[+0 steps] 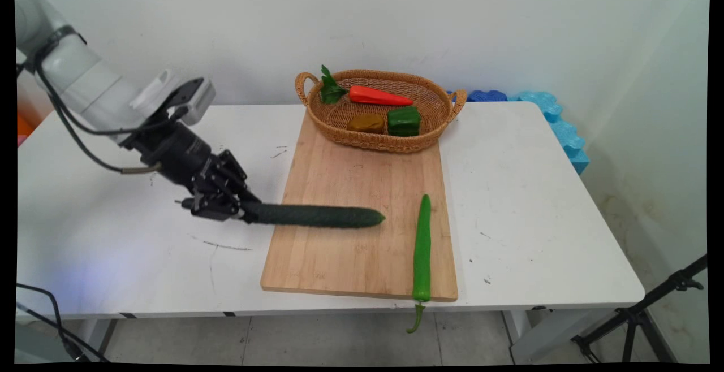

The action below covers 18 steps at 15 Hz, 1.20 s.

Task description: Place the picked object on the cutting board

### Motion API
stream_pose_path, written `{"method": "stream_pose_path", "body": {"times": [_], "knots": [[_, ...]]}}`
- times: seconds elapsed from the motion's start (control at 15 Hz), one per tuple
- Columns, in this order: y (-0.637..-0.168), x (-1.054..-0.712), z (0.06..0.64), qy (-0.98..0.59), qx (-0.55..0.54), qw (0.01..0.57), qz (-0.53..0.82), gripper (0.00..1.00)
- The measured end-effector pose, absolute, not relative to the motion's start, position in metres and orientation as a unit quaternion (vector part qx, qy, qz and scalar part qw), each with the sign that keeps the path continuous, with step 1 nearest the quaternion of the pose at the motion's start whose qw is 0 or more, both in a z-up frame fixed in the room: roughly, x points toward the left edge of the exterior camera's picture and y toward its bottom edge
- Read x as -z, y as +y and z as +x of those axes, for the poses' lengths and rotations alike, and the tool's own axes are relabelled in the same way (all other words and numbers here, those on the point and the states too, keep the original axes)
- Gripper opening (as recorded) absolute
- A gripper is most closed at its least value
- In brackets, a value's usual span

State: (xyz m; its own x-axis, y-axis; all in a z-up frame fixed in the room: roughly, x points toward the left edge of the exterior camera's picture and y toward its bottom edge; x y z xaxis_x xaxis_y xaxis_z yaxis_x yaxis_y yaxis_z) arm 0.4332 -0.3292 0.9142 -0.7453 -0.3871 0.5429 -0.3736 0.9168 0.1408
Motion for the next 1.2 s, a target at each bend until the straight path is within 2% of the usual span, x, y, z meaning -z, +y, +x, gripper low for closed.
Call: {"method": "stream_pose_path", "body": {"times": [0.47, 1.2], "knots": [[-0.319, -0.873, 0.423, -0.931, 0.033, 0.3, 0.203, 0.0], [-0.334, -0.823, 0.394, -0.926, 0.026, 0.317, 0.202, 0.0]]}}
